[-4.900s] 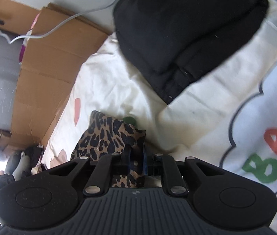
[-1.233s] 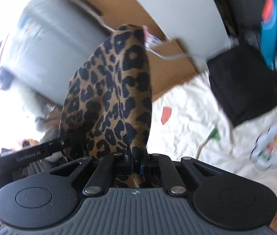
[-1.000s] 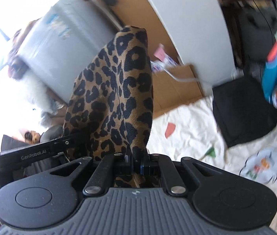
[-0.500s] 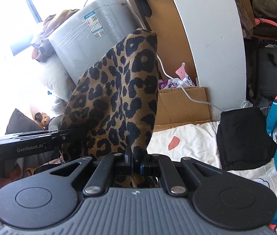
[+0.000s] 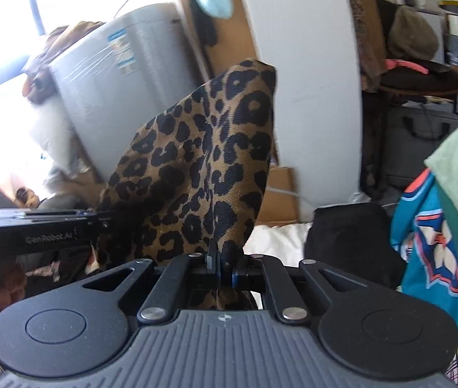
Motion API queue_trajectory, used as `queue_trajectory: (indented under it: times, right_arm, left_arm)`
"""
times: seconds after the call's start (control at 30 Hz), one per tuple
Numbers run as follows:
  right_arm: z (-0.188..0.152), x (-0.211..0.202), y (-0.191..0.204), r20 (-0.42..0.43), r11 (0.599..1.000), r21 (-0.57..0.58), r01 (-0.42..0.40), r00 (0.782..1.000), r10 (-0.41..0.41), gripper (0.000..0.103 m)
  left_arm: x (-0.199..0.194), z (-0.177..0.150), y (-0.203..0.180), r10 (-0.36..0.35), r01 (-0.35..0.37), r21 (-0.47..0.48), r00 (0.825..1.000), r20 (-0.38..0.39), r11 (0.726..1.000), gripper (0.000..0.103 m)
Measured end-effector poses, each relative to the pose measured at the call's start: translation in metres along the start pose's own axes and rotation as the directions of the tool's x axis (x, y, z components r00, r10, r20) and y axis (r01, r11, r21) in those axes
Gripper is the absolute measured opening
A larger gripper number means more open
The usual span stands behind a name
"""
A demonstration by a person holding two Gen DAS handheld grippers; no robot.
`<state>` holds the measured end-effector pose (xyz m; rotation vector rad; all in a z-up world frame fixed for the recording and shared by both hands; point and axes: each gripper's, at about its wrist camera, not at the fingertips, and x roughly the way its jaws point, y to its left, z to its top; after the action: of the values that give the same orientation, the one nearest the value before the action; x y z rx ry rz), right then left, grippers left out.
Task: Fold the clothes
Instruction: 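Lift and carry the folded pants with both tools toward the black bag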
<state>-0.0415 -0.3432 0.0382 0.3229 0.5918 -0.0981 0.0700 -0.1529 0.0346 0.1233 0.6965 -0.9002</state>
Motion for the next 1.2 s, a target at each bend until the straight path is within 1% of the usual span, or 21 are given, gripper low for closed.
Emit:
queue_trajectory:
  times: [0.2, 0.33, 0.43, 0.47, 0.53, 0.57, 0.73, 0.83, 0.9, 1.0, 1.03, 1.2]
  right_arm:
    - [0.009, 0.014, -0.036, 0.033, 0.999, 0.000, 0.054, 0.998, -0.054, 0.005]
    - [0.011, 0.031, -0.056, 0.030, 0.996, 0.006, 0.085, 0.996, -0.085, 0.005]
    - [0.011, 0.043, -0.065, 0.031, 0.995, -0.015, 0.100, 0.995, -0.099, 0.005]
    - [0.011, 0.047, -0.069, 0.031, 0.995, -0.012, 0.098, 0.995, -0.098, 0.005]
    - [0.011, 0.056, -0.077, 0.023, 0.995, 0.008, 0.097, 0.995, -0.097, 0.005]
    - [0.010, 0.060, -0.079, 0.022, 0.994, 0.000, 0.106, 0.994, -0.106, 0.005]
    - [0.005, 0.079, -0.095, 0.026, 0.992, -0.008, 0.127, 0.992, -0.127, 0.005]
    - [0.000, 0.089, -0.106, 0.040, 0.991, 0.009, 0.137, 0.990, -0.137, 0.005]
    - [-0.005, 0.096, -0.110, 0.044, 0.990, 0.010, 0.143, 0.989, -0.144, 0.005]
    - [-0.012, 0.105, -0.113, 0.053, 0.988, -0.020, 0.153, 0.987, -0.152, 0.005]
    - [-0.015, 0.108, -0.115, 0.059, 0.987, -0.025, 0.161, 0.986, -0.159, 0.005]
    - [-0.032, 0.119, -0.134, 0.087, 0.983, -0.003, 0.181, 0.980, -0.180, 0.005]
  left_arm:
    - [0.045, 0.012, -0.010, -0.075, 0.075, 0.007, 0.997, 0.015, 0.997, 0.020]
    - [0.071, 0.010, -0.014, -0.099, 0.099, 0.016, 0.995, 0.018, 0.995, 0.020]
    - [0.089, 0.006, -0.011, -0.118, 0.118, -0.002, 0.993, 0.018, 0.993, 0.019]
    - [0.094, 0.005, -0.008, -0.127, 0.127, -0.018, 0.992, 0.023, 0.992, 0.019]
    - [0.104, 0.002, -0.005, -0.129, 0.129, -0.017, 0.991, 0.029, 0.991, 0.019]
    - [0.109, 0.001, -0.004, -0.133, 0.134, -0.020, 0.991, 0.026, 0.991, 0.019]
    - [0.130, -0.004, -0.004, -0.155, 0.155, 0.014, 0.987, 0.033, 0.988, 0.019]
    - [0.144, -0.007, -0.002, -0.172, 0.172, -0.002, 0.985, 0.032, 0.985, 0.019]
    - [0.153, -0.009, -0.005, -0.163, 0.161, 0.039, 0.986, 0.029, 0.986, 0.019]
    - [0.164, -0.015, -0.009, -0.157, 0.149, 0.120, 0.986, 0.058, 0.982, 0.019]
    - [0.170, -0.017, -0.008, -0.165, 0.156, 0.123, 0.984, 0.061, 0.980, 0.019]
    - [0.191, -0.035, -0.001, -0.205, 0.199, 0.075, 0.975, 0.085, 0.977, 0.019]
